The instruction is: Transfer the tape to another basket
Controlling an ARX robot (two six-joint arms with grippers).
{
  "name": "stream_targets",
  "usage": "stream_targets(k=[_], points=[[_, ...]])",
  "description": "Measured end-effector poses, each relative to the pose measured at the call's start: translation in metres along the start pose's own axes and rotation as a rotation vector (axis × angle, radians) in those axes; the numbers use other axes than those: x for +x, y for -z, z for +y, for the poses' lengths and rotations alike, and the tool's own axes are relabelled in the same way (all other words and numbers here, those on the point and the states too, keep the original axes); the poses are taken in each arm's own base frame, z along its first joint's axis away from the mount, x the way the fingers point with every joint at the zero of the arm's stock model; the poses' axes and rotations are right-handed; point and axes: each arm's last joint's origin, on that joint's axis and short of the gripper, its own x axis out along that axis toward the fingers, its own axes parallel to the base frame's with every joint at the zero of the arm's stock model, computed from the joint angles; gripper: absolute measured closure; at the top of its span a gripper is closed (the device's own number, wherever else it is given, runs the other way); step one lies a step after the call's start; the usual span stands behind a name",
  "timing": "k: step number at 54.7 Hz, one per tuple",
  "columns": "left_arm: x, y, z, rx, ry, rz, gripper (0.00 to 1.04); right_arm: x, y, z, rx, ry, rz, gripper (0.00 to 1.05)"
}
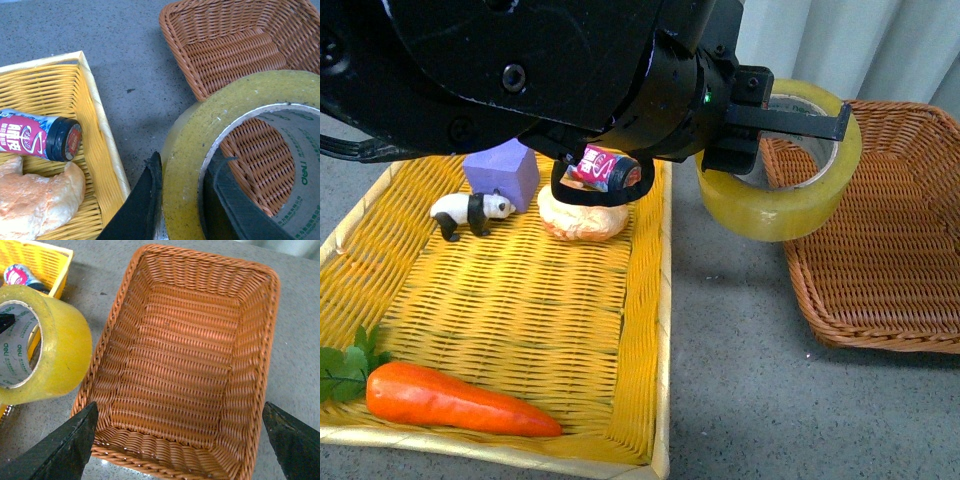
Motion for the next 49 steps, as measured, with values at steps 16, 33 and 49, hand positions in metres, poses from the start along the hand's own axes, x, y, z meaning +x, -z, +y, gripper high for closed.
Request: stream_targets(k=[16,33,49], points=[[0.0,0.0,0.0,0.0,0.0,0.0,0.87,0.038,-0.043,0.013,-0.206,-0.132,0.05,0.09],[0.0,0.0,0.0,0.0,0.0,0.0,0.87,0.065,-0.051,0.032,-0.322,-0.2,0.082,0.09],[0.0,0.0,0.0,0.0,0.001,0.0,0.87,0.093,-0.043,0.043,-0.318,-0.239,0.138,0.09]])
